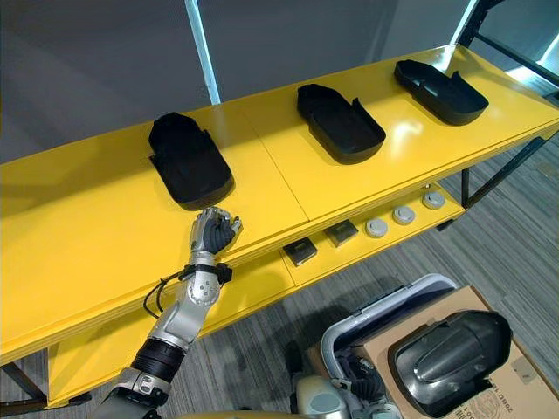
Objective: Walk over and take plastic housings, then place them on the shelf
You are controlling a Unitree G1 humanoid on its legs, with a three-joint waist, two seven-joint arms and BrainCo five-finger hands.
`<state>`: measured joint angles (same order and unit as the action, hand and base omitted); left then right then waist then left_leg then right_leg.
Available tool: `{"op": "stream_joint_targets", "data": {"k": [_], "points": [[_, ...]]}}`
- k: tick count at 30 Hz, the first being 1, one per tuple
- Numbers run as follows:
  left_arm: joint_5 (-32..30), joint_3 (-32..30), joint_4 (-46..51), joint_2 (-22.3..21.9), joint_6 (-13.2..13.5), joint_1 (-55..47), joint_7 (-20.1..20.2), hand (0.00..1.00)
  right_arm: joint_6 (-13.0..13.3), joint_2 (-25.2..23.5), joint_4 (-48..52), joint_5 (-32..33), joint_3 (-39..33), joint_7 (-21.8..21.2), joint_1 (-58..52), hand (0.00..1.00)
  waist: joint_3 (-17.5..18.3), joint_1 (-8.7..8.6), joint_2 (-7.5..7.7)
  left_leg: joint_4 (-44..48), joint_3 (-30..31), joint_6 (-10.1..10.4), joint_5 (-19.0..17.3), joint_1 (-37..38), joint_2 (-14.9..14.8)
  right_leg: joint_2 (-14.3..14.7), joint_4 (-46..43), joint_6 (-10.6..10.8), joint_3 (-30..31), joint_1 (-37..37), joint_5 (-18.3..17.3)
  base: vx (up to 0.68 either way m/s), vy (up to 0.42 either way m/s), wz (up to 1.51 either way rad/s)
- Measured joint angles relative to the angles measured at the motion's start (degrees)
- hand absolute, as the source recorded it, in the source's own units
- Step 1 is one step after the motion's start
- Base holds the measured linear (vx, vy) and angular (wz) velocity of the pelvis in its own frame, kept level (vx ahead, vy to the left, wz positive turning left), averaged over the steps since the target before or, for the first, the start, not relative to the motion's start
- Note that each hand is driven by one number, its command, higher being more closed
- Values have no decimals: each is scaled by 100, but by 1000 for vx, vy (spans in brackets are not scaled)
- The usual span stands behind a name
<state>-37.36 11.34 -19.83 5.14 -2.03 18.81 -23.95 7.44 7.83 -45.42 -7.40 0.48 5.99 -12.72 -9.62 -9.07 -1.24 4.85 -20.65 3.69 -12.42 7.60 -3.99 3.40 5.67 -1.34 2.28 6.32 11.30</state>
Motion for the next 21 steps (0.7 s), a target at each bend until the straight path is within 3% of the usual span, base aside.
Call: {"op": "stream_joint_targets", "data": {"k": [4, 21], "points": [[5, -142, -74, 43, -42, 61, -8, 100, 3, 1, 0, -5, 18, -9, 56, 0, -6, -123, -11, 12, -17, 8, -7, -15, -5, 14, 0, -6, 38, 24, 4, -25, 25, -6], [78, -307, -327, 56, -149, 377, -18, 100, 7, 8, -1, -4, 19, -15, 64, 0, -21, -127, -21, 115, -139, 6, -52, -126, -32, 36, 0, -15, 119, 118, 36, -19, 29, -3]]}}
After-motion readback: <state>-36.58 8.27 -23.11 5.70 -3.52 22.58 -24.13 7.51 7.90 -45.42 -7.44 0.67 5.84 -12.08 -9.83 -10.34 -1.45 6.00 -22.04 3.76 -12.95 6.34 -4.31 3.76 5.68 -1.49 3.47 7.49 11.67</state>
